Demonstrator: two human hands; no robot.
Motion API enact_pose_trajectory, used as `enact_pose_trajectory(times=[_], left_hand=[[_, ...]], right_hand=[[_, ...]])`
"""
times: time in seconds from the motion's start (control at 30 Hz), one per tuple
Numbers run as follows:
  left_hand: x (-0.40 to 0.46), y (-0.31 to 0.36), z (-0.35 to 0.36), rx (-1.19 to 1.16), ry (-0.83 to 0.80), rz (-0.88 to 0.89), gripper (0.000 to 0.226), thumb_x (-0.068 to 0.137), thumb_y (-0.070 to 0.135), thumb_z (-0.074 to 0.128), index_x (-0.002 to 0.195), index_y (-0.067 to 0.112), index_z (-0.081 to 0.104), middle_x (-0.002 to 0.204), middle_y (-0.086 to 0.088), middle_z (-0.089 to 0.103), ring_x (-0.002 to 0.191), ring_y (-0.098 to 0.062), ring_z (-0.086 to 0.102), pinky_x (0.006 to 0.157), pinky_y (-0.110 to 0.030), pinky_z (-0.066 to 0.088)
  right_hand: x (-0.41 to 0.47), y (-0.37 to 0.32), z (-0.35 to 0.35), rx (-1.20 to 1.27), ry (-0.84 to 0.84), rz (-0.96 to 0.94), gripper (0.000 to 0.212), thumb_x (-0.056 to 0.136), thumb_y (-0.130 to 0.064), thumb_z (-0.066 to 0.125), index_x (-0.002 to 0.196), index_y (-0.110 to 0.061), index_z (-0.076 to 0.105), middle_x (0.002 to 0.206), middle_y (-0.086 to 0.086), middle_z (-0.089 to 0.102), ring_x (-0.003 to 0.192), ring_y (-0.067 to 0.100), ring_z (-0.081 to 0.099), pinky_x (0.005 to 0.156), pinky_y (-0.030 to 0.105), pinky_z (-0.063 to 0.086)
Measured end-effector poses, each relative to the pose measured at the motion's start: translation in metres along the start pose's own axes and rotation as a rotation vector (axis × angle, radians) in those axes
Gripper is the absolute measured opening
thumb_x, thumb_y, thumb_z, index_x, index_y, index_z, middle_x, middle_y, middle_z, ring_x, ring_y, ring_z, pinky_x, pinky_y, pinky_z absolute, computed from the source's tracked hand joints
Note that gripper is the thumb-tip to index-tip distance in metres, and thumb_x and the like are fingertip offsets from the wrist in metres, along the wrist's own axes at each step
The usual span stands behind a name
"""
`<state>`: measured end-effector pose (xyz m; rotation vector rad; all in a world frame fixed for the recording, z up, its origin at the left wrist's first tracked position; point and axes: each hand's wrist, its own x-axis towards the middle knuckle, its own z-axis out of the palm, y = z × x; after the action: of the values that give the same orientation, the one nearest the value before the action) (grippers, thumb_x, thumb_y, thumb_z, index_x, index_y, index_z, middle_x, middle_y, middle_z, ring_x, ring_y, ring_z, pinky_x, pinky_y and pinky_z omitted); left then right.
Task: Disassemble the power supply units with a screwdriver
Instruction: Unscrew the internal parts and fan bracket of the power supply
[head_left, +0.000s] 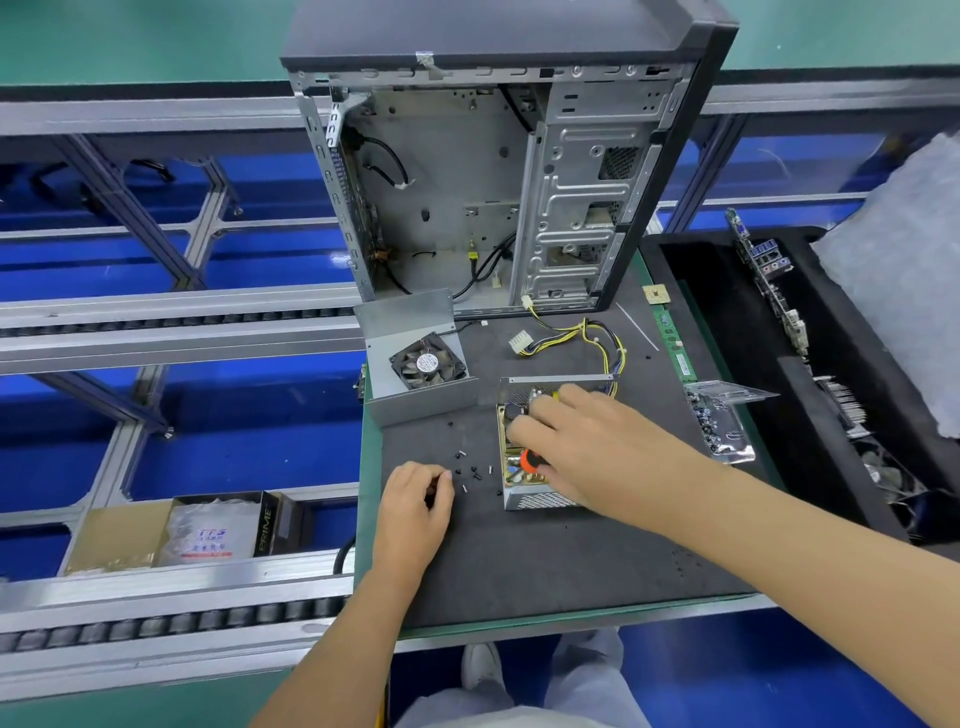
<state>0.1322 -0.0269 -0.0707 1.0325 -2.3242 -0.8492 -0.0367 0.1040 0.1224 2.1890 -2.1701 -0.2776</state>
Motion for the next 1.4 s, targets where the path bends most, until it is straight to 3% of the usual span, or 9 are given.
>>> enact_pose_trajectory(times=[0.03, 0.1, 0.2, 0.33, 0.6, 0.8, 0.93, 1.17, 1.4], left_hand=[[0.0, 0.0, 0.0, 0.003, -0.001, -0.003, 0.008, 0.092, 0.01, 0.069, 0.084, 0.008, 0.068, 0.08, 0.0, 0.059, 0.078, -0.017, 0.052, 0.072, -0.028, 0.045], [0.0, 0.0, 0.0, 0.005, -0.001, -0.007, 0.008, 0.092, 0.01, 0.069, 0.084, 0.008, 0.068, 0.081, 0.0, 0.06, 0.078, -0.018, 0.052, 0.072, -0.028, 0.044], [-0.001, 0.001, 0.0, 0.005, -0.005, -0.008, 0.008, 0.092, 0.01, 0.069, 0.084, 0.009, 0.068, 0.082, 0.001, 0.06, 0.079, -0.017, 0.052, 0.073, -0.028, 0.045], [0.0, 0.003, -0.001, -0.002, -0.014, -0.021, 0.008, 0.093, 0.011, 0.068, 0.085, 0.009, 0.068, 0.082, 0.001, 0.059, 0.079, -0.017, 0.052, 0.073, -0.029, 0.045], [0.0, 0.007, 0.0, -0.043, -0.056, 0.019, 0.005, 0.095, 0.016, 0.066, 0.092, 0.014, 0.07, 0.086, 0.007, 0.06, 0.083, -0.013, 0.052, 0.079, -0.032, 0.048], [0.004, 0.022, -0.001, -0.072, -0.14, 0.171, 0.038, 0.082, 0.02, 0.082, 0.115, 0.005, 0.072, 0.1, -0.003, 0.07, 0.093, -0.019, 0.061, 0.089, -0.029, 0.05], [0.008, 0.032, -0.003, -0.02, -0.08, 0.282, 0.017, 0.081, 0.01, 0.082, 0.098, 0.006, 0.078, 0.09, -0.004, 0.075, 0.082, -0.021, 0.069, 0.08, -0.036, 0.058], [0.012, 0.029, -0.001, 0.008, -0.047, 0.267, 0.011, 0.082, 0.007, 0.08, 0.093, 0.009, 0.076, 0.087, 0.0, 0.073, 0.08, -0.017, 0.067, 0.078, -0.025, 0.052], [0.016, 0.013, 0.002, 0.134, -0.146, 0.206, 0.015, 0.084, 0.005, 0.077, 0.099, 0.009, 0.076, 0.092, -0.004, 0.072, 0.087, -0.027, 0.066, 0.082, -0.044, 0.055]], right_hand=[[-0.001, 0.0, 0.0, 0.0, 0.006, -0.021, 0.025, 0.092, -0.023, 0.058, 0.113, -0.019, 0.046, 0.104, 0.002, 0.049, 0.089, 0.025, 0.049, 0.072, 0.036, 0.045], [-0.002, -0.001, -0.002, 0.035, 0.001, 0.047, 0.034, 0.085, -0.039, 0.071, 0.103, -0.016, 0.055, 0.097, 0.005, 0.053, 0.079, 0.025, 0.053, 0.062, 0.034, 0.045], [-0.003, -0.004, -0.003, -0.053, 0.003, 0.127, 0.043, 0.083, -0.055, 0.072, 0.087, -0.013, 0.063, 0.076, 0.004, 0.055, 0.056, 0.021, 0.058, 0.043, 0.029, 0.039], [-0.005, -0.003, 0.004, 0.033, 0.06, 0.058, 0.02, 0.098, -0.031, 0.055, 0.103, -0.012, 0.06, 0.09, 0.006, 0.055, 0.073, 0.025, 0.059, 0.061, 0.037, 0.052], [-0.008, 0.007, 0.0, 0.192, 0.062, 0.194, 0.028, 0.102, -0.039, 0.039, 0.111, -0.017, 0.054, 0.101, 0.001, 0.047, 0.087, 0.022, 0.056, 0.073, 0.035, 0.052], [-0.011, 0.016, -0.006, 0.406, 0.112, 0.328, 0.024, 0.098, -0.039, 0.052, 0.109, -0.018, 0.058, 0.099, 0.0, 0.05, 0.081, 0.023, 0.054, 0.071, 0.029, 0.042], [-0.013, 0.019, -0.003, 0.512, 0.129, 0.398, 0.019, 0.097, -0.039, 0.053, 0.105, -0.022, 0.057, 0.099, -0.004, 0.049, 0.082, 0.023, 0.052, 0.07, 0.029, 0.034], [-0.014, 0.03, 0.006, 0.613, 0.176, 0.461, 0.013, 0.095, -0.036, 0.058, 0.099, -0.024, 0.058, 0.094, -0.006, 0.051, 0.08, 0.018, 0.052, 0.076, 0.032, 0.041], [-0.015, 0.049, 0.008, 0.641, 0.338, 0.548, 0.01, 0.092, -0.032, 0.062, 0.096, -0.023, 0.06, 0.091, -0.005, 0.054, 0.075, 0.015, 0.051, 0.076, 0.036, 0.046]])
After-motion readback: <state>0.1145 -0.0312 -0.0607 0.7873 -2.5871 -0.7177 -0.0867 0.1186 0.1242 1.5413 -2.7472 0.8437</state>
